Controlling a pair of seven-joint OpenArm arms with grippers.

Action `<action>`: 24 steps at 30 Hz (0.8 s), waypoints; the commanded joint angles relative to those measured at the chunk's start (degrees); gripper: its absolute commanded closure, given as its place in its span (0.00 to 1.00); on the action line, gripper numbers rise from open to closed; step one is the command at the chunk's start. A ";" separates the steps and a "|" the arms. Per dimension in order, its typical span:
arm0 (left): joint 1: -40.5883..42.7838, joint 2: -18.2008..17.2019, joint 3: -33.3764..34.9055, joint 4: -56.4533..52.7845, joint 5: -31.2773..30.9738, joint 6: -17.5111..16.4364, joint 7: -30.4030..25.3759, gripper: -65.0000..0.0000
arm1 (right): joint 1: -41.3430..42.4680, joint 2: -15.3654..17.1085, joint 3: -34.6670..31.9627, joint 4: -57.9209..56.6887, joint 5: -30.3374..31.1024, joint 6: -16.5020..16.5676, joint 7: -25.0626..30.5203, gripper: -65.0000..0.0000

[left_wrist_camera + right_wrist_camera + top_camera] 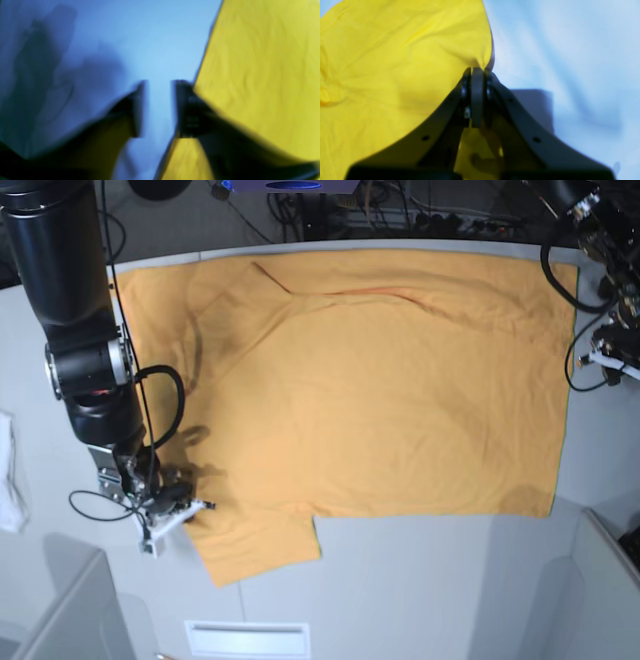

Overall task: Fold the T-shirt properly
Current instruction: 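Move the left gripper to the other hem corner and grasp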

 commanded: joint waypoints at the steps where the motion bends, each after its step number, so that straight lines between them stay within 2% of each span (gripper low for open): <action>1: -4.09 -1.63 -0.44 -0.41 1.20 -0.13 0.33 0.44 | 2.04 0.31 -0.02 0.82 0.08 0.27 0.43 1.00; 4: -13.93 -3.04 0.09 -6.92 5.33 -0.30 3.23 0.19 | 2.04 0.31 -0.11 0.82 0.08 0.27 0.43 1.00; 5: -17.01 -3.30 0.09 -9.73 6.38 -0.30 3.14 0.15 | 2.04 0.31 -0.11 0.82 0.08 0.27 0.43 1.00; 7: -23.43 -4.27 0.44 -15.80 8.05 -0.30 3.14 0.13 | 2.04 0.31 -0.11 0.82 0.08 0.27 0.43 1.00; 11: -33.63 -7.43 6.86 -31.00 9.64 -0.30 1.56 0.13 | 2.04 0.40 -0.11 0.82 0.08 0.27 0.43 1.00; 20: -50.68 -12.44 17.94 -70.74 9.72 -0.13 -21.38 0.13 | 2.04 0.57 -0.20 0.82 0.08 0.27 0.43 1.00; 24: -55.60 -13.59 23.48 -82.87 9.46 -0.13 -29.73 0.13 | 2.04 0.66 -0.20 0.82 0.08 0.27 0.43 1.00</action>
